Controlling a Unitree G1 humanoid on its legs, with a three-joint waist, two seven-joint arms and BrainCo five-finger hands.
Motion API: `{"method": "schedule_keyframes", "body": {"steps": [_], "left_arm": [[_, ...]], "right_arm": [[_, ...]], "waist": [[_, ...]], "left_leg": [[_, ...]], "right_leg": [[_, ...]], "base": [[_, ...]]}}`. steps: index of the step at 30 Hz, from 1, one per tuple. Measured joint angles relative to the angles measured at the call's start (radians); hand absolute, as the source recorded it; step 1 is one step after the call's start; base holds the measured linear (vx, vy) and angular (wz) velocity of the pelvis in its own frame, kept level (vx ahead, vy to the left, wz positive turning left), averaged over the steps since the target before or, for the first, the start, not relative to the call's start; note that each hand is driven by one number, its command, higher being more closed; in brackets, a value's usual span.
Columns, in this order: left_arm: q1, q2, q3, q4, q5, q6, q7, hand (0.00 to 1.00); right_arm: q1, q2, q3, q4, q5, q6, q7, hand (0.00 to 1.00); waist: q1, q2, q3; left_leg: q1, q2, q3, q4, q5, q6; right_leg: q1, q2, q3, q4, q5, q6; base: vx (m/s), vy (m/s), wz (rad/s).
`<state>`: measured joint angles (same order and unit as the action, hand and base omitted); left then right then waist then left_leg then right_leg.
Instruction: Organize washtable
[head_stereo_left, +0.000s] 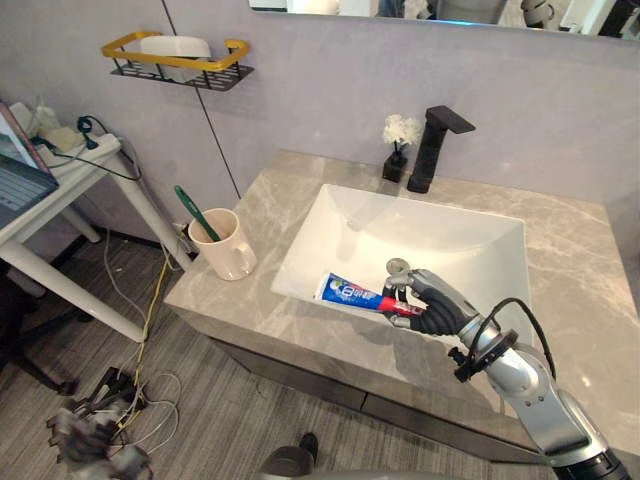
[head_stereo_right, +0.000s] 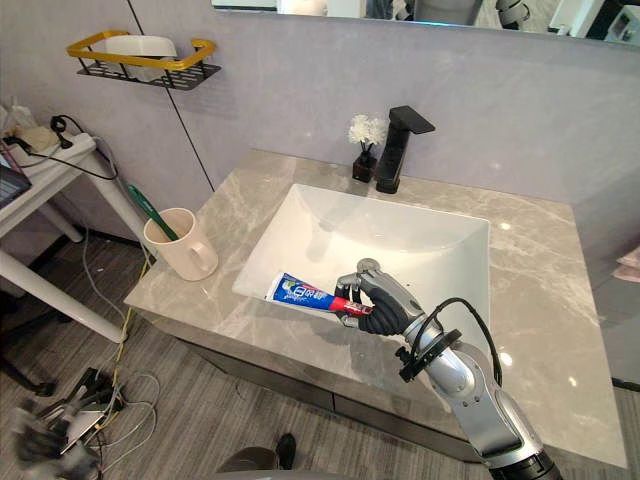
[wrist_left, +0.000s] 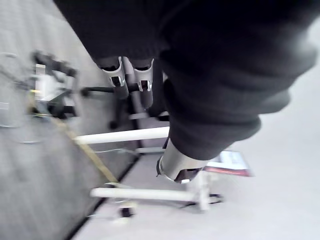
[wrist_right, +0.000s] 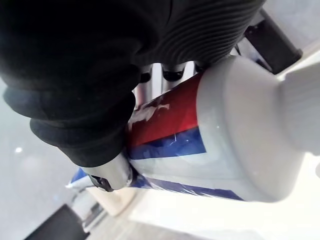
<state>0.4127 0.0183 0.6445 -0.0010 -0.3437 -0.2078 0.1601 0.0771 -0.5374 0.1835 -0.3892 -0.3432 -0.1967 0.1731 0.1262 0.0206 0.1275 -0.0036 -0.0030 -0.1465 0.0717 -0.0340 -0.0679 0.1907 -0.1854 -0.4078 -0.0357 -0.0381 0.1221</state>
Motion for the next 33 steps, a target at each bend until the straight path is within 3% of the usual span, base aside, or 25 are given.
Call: {"method": "schedule_keyframes", "body": {"steps": [4,8,10,15,23,29,33], "left_arm": [[0.002,-0.047,-0.019,-0.266,0.000,-0.024,0.007,0.00],[0.005,-0.079,-0.160,-0.455,-0.017,-0.036,-0.007,0.00],[0.018,-0.092,-0.285,-0.546,-0.046,-0.038,-0.031,0.00],[0.030,-0.090,-0.425,-0.658,-0.071,-0.043,-0.053,0.00],[0.028,-0.031,-0.605,-0.706,-0.197,-0.063,-0.057,0.00],[-0.006,0.029,-0.796,-0.699,-0.325,-0.062,-0.075,0.00],[-0.034,0.053,-0.854,-0.694,-0.374,-0.062,-0.081,0.00]], "right_arm": [[0.000,0.063,-0.011,-0.022,0.001,0.000,-0.016,1.00],[0.000,0.141,-0.012,-0.031,0.001,0.000,-0.040,1.00],[-0.005,0.189,-0.007,-0.031,-0.002,0.000,-0.064,1.00],[-0.030,0.256,0.004,-0.052,-0.004,0.001,-0.127,1.00],[-0.096,0.324,0.069,-0.064,-0.016,0.000,-0.205,1.00],[-0.119,0.336,0.154,-0.055,-0.060,0.000,-0.249,1.00],[-0.133,0.335,0.178,-0.021,-0.067,0.003,-0.269,1.00]], "waist": [[0.003,0.008,-0.006],[0.000,0.002,-0.014],[-0.002,0.001,-0.019],[-0.006,0.000,-0.023],[-0.004,-0.016,-0.035],[-0.006,-0.019,-0.062],[-0.007,-0.016,-0.067]], "left_leg": [[0.000,-0.006,-0.010,0.001,-0.001,0.001],[0.000,-0.013,-0.021,0.005,-0.002,0.004],[0.000,-0.014,-0.023,0.007,-0.003,0.005],[0.001,-0.012,-0.022,0.010,-0.003,0.005],[0.009,-0.010,-0.013,0.010,-0.003,0.005],[0.022,-0.007,0.000,0.001,-0.002,0.006],[0.033,-0.004,0.007,-0.003,-0.001,0.006]], "right_leg": [[0.008,-0.003,-0.014,-0.001,0.000,0.000],[0.016,-0.008,-0.028,0.002,-0.008,0.005],[0.014,-0.010,-0.028,0.011,-0.014,0.006],[0.013,-0.008,-0.027,0.014,-0.016,0.004],[0.015,-0.009,-0.016,0.015,-0.016,0.004],[0.015,-0.009,-0.001,0.018,-0.016,0.004],[0.020,-0.008,0.006,0.018,-0.016,0.004]], "base": [[0.04,0.010,0.12],[0.01,0.005,0.09],[0.00,0.000,0.00],[0.00,0.000,0.00],[0.00,0.004,-0.02],[-0.01,0.010,-0.06],[0.00,0.004,-0.06]]}}
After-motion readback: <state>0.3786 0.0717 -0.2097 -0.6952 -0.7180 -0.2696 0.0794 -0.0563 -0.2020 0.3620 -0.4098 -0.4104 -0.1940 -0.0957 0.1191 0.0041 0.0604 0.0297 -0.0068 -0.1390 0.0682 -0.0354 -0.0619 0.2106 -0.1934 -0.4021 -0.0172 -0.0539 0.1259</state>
